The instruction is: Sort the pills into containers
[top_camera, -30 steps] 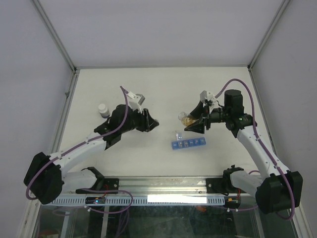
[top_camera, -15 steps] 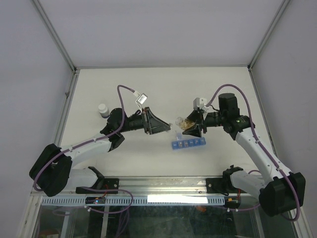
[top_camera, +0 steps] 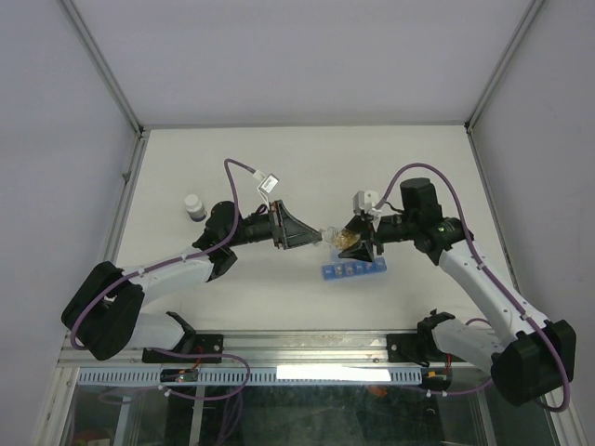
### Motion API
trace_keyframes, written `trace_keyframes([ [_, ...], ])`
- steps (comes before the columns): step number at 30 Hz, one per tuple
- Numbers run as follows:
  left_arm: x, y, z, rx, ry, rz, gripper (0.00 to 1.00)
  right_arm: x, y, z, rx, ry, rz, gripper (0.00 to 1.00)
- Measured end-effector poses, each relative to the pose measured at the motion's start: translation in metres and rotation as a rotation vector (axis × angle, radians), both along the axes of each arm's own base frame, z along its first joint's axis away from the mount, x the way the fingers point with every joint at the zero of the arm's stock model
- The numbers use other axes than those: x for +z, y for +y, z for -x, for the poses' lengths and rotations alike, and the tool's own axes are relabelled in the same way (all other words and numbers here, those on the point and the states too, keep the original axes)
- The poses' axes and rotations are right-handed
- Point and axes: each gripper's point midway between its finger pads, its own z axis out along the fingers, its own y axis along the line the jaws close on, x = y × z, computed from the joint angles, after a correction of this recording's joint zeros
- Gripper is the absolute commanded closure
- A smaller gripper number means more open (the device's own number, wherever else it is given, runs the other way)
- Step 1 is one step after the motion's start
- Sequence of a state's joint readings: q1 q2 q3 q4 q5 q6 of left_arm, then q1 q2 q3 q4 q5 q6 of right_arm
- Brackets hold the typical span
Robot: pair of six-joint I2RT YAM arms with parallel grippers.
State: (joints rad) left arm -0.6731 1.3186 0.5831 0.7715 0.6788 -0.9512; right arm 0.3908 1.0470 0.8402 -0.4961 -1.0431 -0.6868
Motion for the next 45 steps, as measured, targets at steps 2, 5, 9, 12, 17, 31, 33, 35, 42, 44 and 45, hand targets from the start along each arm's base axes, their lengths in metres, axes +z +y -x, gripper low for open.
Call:
trace_keyframes([
  [2,0.000,0.000,-0.001,0.008,0.001,0.001,0.82,-0.001,0.000,0.000,0.000,0.000,0.004,1.00],
  [5,0.001,0.000,-0.004,0.024,0.000,0.003,0.82,-0.001,0.001,0.000,0.000,-0.004,0.009,1.00],
  [9,0.002,-0.001,-0.005,0.029,-0.001,0.005,0.82,-0.002,0.002,0.001,0.002,-0.006,0.014,1.00],
  [12,0.002,-0.002,-0.007,0.044,0.001,0.007,0.83,-0.003,0.002,0.000,-0.004,-0.009,0.022,1.00],
  [17,0.003,-0.004,-0.006,0.051,0.004,0.007,0.83,-0.005,0.002,0.000,-0.008,-0.012,0.030,1.00],
  [31,-0.004,-0.015,-0.010,0.094,0.008,-0.044,0.83,-0.013,0.001,-0.006,-0.054,-0.018,0.084,1.00],
  [33,-0.007,-0.016,-0.013,0.113,0.002,-0.069,0.84,-0.017,0.000,-0.009,-0.071,-0.016,0.101,1.00],
  [35,-0.010,-0.017,-0.016,0.131,-0.004,-0.097,0.84,-0.020,-0.001,-0.011,-0.085,-0.009,0.117,1.00],
  [42,-0.021,-0.022,-0.021,0.192,-0.029,-0.195,0.85,-0.029,-0.005,-0.014,-0.128,0.035,0.167,1.00],
  [44,-0.022,-0.024,-0.021,0.203,-0.036,-0.210,0.85,-0.030,-0.006,-0.014,-0.139,0.049,0.172,1.00],
  [45,-0.022,-0.024,-0.022,0.207,-0.039,-0.215,0.85,-0.030,-0.006,-0.014,-0.144,0.056,0.173,1.00],
])
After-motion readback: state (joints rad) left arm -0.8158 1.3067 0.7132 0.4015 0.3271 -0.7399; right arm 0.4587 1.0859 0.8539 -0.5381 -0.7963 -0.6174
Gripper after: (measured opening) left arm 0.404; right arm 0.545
